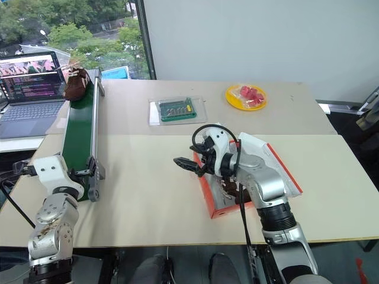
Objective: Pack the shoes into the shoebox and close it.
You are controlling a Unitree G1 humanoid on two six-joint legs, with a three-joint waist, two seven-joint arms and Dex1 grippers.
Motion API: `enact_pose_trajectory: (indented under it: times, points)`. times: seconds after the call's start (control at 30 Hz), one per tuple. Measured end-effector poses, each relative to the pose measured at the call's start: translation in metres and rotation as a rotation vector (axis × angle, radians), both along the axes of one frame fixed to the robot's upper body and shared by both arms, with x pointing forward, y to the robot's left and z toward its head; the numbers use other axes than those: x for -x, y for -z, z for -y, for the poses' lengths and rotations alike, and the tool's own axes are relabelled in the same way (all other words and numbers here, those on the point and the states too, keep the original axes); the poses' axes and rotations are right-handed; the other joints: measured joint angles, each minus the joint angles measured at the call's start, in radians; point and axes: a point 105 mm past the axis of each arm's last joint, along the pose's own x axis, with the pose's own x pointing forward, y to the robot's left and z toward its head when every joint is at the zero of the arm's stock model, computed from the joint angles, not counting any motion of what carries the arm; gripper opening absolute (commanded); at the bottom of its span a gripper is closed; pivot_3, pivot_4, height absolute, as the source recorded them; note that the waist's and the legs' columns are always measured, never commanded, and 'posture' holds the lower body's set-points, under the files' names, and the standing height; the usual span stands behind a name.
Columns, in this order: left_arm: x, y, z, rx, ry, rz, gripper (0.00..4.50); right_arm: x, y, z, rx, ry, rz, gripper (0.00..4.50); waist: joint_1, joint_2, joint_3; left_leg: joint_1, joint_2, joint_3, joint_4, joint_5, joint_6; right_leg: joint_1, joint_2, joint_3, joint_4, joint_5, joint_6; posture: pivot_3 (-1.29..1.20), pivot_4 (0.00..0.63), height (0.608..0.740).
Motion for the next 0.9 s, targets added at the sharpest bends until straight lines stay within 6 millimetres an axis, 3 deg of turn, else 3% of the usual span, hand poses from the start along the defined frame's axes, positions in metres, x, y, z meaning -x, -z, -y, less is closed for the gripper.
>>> enact_pose_trajectory:
  times: [0.17,0.33,0.53,0.7,0.9]
  points:
    - [0.0,0.001,-0.011,-0.018,-0.019,-0.022,4.5,0.001,-0.002,-0.004,-0.015,-0.015,-0.011,4.41,0.0,0.0,0.0,0.0,0.0,0.0,0.0,0.0,0.0,0.0,0.0,0.0,0.0,0.0,0.0,0.0,0.15,0.74]
    - [-0.001,-0.01,-0.028,-0.051,-0.04,-0.027,4.5,0.003,0.004,-0.003,0.071,-0.032,0.03,4.41,0.0,0.0,0.0,0.0,0.0,0.0,0.0,0.0,0.0,0.0,0.0,0.0,0.0,0.0,0.0,0.0,0.15,0.74]
    - [-0.003,-0.011,-0.028,-0.021,-0.007,-0.043,4.5,0.001,0.001,0.001,0.111,-0.034,0.104,4.41,0.0,0.0,0.0,0.0,0.0,0.0,0.0,0.0,0.0,0.0,0.0,0.0,0.0,0.0,0.0,0.0,0.15,0.74]
    - [-0.015,-0.049,-0.045,-0.064,0.005,0.023,4.5,-0.007,-0.012,-0.001,0.126,-0.02,0.197,4.41,-0.001,0.0,0.0,0.001,-0.001,0.0,-0.001,0.0,-0.001,0.0,0.0,0.0,0.0,0.0,0.0,0.0,0.15,0.74]
    - [-0.026,-0.067,-0.058,-0.085,0.036,0.029,4.5,-0.012,-0.012,-0.002,0.131,-0.01,0.207,4.41,-0.001,0.0,0.0,0.0,-0.001,0.001,-0.002,0.0,-0.001,-0.001,0.0,-0.001,-0.001,0.0,0.0,0.0,0.15,0.74]
